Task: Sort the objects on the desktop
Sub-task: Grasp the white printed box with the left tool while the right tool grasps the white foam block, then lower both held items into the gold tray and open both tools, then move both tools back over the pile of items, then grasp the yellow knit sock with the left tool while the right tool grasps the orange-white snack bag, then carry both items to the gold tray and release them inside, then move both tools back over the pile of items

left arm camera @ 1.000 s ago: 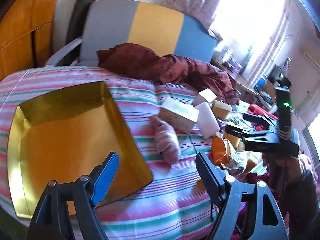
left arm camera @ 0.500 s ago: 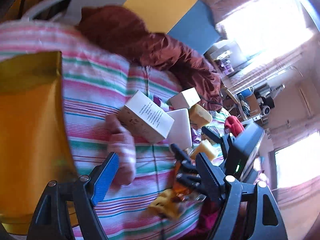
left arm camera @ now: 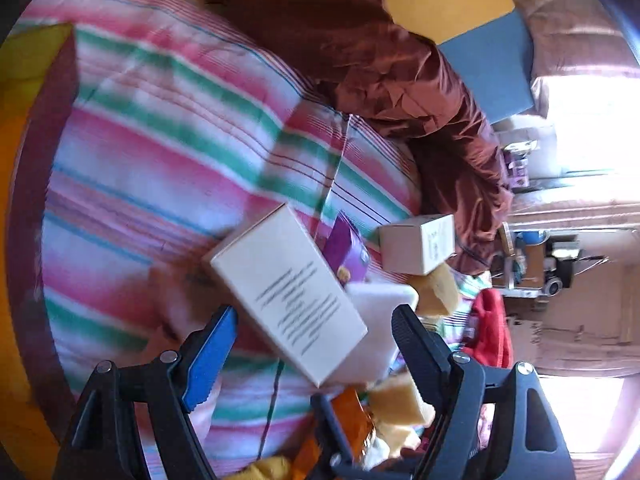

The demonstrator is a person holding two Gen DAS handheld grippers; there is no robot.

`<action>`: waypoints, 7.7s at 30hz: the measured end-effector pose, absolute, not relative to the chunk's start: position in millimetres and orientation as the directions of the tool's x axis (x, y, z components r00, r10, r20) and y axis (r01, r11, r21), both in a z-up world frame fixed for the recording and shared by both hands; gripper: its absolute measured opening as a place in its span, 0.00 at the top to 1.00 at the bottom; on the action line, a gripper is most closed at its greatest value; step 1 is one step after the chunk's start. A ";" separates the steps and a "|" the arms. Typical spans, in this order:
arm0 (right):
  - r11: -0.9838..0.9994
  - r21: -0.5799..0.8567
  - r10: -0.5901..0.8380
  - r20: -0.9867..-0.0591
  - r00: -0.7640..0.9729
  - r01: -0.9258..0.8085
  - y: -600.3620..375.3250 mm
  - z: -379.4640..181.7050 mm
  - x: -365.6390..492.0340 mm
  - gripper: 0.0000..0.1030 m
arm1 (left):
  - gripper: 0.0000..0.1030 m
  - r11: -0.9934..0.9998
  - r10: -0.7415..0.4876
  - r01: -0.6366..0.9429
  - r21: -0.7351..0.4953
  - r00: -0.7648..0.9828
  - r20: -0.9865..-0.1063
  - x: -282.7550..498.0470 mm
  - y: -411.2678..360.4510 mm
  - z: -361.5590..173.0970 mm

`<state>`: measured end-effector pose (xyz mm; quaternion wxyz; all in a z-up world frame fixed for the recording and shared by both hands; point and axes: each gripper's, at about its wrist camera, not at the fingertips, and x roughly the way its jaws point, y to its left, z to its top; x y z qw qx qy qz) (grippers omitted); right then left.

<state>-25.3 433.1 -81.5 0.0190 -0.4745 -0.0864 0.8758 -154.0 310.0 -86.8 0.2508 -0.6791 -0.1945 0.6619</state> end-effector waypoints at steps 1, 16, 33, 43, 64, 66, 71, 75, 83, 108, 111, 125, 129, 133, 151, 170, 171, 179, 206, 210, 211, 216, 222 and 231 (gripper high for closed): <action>-0.982 -0.182 0.125 -0.827 -0.548 0.049 432.2 -82.8 -25.0 0.06 | 0.22 -0.807 0.584 -0.061 -0.587 0.055 -0.810 -157.4 313.6 -89.5; -0.965 -0.263 0.220 -0.831 -0.511 0.013 440.2 -98.5 -32.4 0.43 | 0.33 -0.849 0.494 -0.231 -0.476 -0.024 -0.869 -153.1 321.5 -104.2; -1.000 0.027 -0.022 -0.774 -0.632 0.002 457.3 -39.1 -16.1 0.47 | 0.49 -0.760 0.607 -0.414 -0.500 -0.179 -0.774 -116.3 269.6 -39.7; -0.961 0.231 -0.277 -0.736 -0.618 0.156 372.4 -6.3 -27.6 0.46 | 0.48 -0.840 0.535 -0.352 -0.412 -0.413 -0.737 -101.9 138.4 -3.4; -0.928 0.261 -0.372 -0.700 -0.610 0.265 204.8 -5.1 -68.5 0.04 | 0.24 -0.972 0.220 -0.084 -0.222 -0.664 -0.714 -78.4 -18.6 -24.8; -0.938 0.213 -0.343 -0.682 -0.646 0.273 202.9 -1.9 -53.3 0.00 | 0.22 -0.972 0.209 -0.068 -0.223 -0.673 -0.709 -68.8 -20.2 -23.4; -0.958 0.096 -0.269 -0.637 -0.723 0.271 198.8 3.9 -15.4 0.00 | 0.22 -0.975 0.197 -0.065 -0.214 -0.699 -0.687 -44.8 -14.3 -20.0; -0.965 0.091 -0.244 -0.646 -0.723 0.245 206.2 -3.2 3.9 0.00 | 0.23 -0.981 0.182 -0.082 -0.177 -0.709 -0.682 -30.6 -4.4 -16.4; -0.975 0.144 -0.220 -0.639 -0.737 0.167 239.2 -14.7 42.5 0.00 | 0.22 -0.971 0.236 -0.193 -0.141 -0.695 -0.679 -13.3 23.7 -15.4; -0.953 0.199 0.003 -0.749 -0.662 -0.229 391.3 -43.1 163.8 0.00 | 0.20 -0.736 0.564 -0.650 -0.192 -0.431 -0.704 30.3 135.1 -27.4; -0.940 0.207 0.022 -0.754 -0.657 -0.269 405.2 -41.8 169.2 0.07 | 0.20 -0.662 0.619 -0.719 -0.209 -0.368 -0.694 32.5 157.4 -24.2; -0.891 0.346 -0.112 -0.795 -0.596 -0.294 440.3 -42.3 109.1 0.10 | 0.20 -0.394 0.634 -0.899 -0.192 -0.115 -0.764 64.3 267.9 -62.5; -0.874 0.348 -0.119 -0.830 -0.544 -0.340 450.3 -54.8 87.2 0.09 | 0.20 -0.372 0.626 -0.904 -0.212 -0.076 -0.776 67.0 277.0 -74.3; -0.866 0.323 -0.124 -0.878 -0.462 -0.382 454.2 -68.3 67.4 0.07 | 0.20 -0.364 0.618 -0.906 -0.217 -0.061 -0.784 63.8 286.7 -83.2; -0.871 0.231 -0.070 -0.932 -0.356 -0.434 460.0 -98.7 34.3 0.19 | 0.19 -0.385 0.626 -0.883 -0.269 -0.036 -0.779 53.3 296.0 -117.7; -0.915 0.215 -0.052 -0.902 -0.429 -0.341 450.2 -95.9 38.6 0.30 | 0.51 -0.407 0.588 -0.889 -0.211 -0.078 -0.805 69.7 292.8 -106.9; -0.916 0.215 -0.051 -0.900 -0.433 -0.340 449.9 -95.2 39.1 0.30 | 0.53 -0.407 0.588 -0.892 -0.198 -0.090 -0.804 72.9 291.6 -105.3; -0.909 0.280 -0.090 -0.854 -0.512 -0.308 447.0 -79.6 54.9 0.37 | 0.63 -0.400 0.627 -0.899 -0.177 -0.128 -0.768 87.0 261.0 -88.2; -0.908 0.388 -0.398 -0.677 -0.619 0.160 242.8 2.6 -92.0 0.10 | 0.40 -0.940 0.316 -0.314 -0.136 -0.644 -0.696 -97.0 28.3 -23.5; -0.909 0.371 -0.404 -0.661 -0.632 0.192 232.7 4.4 -85.6 0.00 | 0.23 -0.946 0.315 -0.278 -0.168 -0.658 -0.684 -102.6 12.8 -23.4; -0.910 0.364 -0.404 -0.667 -0.626 0.198 231.5 2.2 -82.0 0.00 | 0.23 -0.946 0.316 -0.268 -0.180 -0.655 -0.686 -99.7 9.7 -24.4; -0.928 0.323 -0.366 -0.701 -0.611 0.186 232.6 -13.0 -58.7 0.00 | 0.25 -0.959 0.279 -0.230 -0.167 -0.653 -0.704 -75.8 9.0 -32.1; -0.952 0.234 -0.306 -0.724 -0.618 0.196 230.3 -25.6 -21.7 0.00 | 0.25 -0.962 0.271 -0.216 -0.168 -0.669 -0.692 -40.0 15.0 -33.2; -0.974 0.116 -0.218 -0.711 -0.669 0.194 224.6 -22.8 21.3 0.00 | 0.25 -0.960 0.270 -0.245 -0.137 -0.680 -0.681 -1.5 26.1 -21.9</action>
